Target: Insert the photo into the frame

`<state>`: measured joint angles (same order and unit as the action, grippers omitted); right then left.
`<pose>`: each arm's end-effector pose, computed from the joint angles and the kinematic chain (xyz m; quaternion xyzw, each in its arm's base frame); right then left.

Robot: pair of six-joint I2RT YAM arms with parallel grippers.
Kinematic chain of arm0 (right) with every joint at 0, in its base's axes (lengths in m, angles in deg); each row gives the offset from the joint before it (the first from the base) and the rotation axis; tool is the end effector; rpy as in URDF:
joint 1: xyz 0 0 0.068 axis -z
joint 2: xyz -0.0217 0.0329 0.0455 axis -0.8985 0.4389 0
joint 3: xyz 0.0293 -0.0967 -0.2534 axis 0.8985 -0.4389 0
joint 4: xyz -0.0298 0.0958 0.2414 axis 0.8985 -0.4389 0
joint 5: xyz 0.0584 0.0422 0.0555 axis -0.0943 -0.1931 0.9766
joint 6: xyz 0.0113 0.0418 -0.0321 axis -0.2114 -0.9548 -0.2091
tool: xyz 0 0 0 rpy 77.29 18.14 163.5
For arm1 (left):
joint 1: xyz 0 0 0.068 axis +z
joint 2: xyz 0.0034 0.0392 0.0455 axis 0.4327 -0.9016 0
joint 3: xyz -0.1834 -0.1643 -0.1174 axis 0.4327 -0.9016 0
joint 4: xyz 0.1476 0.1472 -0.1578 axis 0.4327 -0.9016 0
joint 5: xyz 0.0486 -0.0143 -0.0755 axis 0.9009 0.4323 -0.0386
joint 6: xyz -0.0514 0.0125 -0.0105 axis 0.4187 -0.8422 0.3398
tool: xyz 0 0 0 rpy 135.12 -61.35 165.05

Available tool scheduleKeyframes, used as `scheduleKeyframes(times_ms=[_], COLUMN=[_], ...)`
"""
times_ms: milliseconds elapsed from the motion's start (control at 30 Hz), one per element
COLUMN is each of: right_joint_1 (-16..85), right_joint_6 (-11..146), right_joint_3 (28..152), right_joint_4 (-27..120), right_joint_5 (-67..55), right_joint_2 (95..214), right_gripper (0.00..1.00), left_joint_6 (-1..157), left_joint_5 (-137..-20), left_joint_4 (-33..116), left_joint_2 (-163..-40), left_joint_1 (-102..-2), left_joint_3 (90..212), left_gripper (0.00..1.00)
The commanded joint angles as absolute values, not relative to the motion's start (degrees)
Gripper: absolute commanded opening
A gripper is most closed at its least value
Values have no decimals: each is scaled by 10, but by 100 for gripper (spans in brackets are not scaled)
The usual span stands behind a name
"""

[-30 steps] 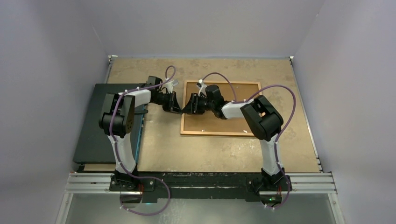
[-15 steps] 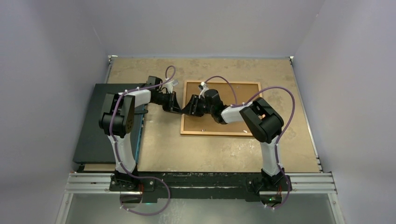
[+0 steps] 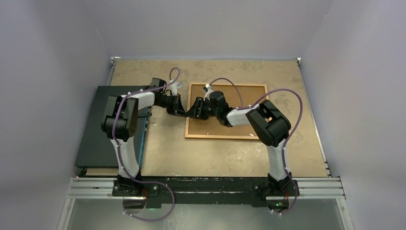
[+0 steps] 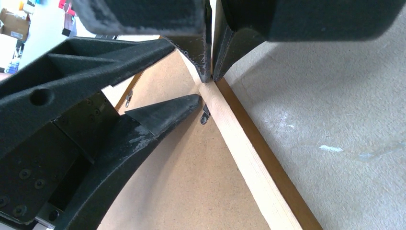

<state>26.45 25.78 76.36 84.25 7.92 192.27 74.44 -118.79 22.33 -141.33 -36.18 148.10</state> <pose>0.3353 0.2737 0.1390 -0.0288 0.8081 0.4978 0.3138 0.3779 -0.0975 0.1324 0.1164 0.8837 -0.4295 0.1449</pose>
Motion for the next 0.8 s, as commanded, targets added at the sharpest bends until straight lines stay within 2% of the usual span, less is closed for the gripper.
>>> scheduleKeyframes(times_ms=[0,67,167,200,300,367,500,767], right_joint_1=[287,311,366,386,456,500,577,670], right_joint_6=[278,299,323,328,331,323,309,310], right_joint_3=[765,768,768,765,754,746,749,786], right_joint_4=[783,750,693,676,616,580,521,478], right_joint_5=[116,108,76,58,-27,-114,-218,-285], right_joint_2=[1847,1806,1753,1737,1693,1671,1661,1707], right_gripper=[54,59,71,81,98,99,99,99], left_joint_6=[701,680,628,616,583,562,519,474], left_joint_5=[-1169,-1170,-1167,-1163,-1141,-1127,-1078,-1003], left_joint_4=[190,162,107,95,80,76,76,96], left_joint_2=[-1397,-1391,-1391,-1386,-1370,-1363,-1353,-1330], left_joint_1=[-355,-345,-331,-329,-328,-331,-355,-417], left_joint_3=[1504,1519,1546,1550,1544,1533,1503,1441], left_gripper=[0,0,0,0,5,11,14,13])
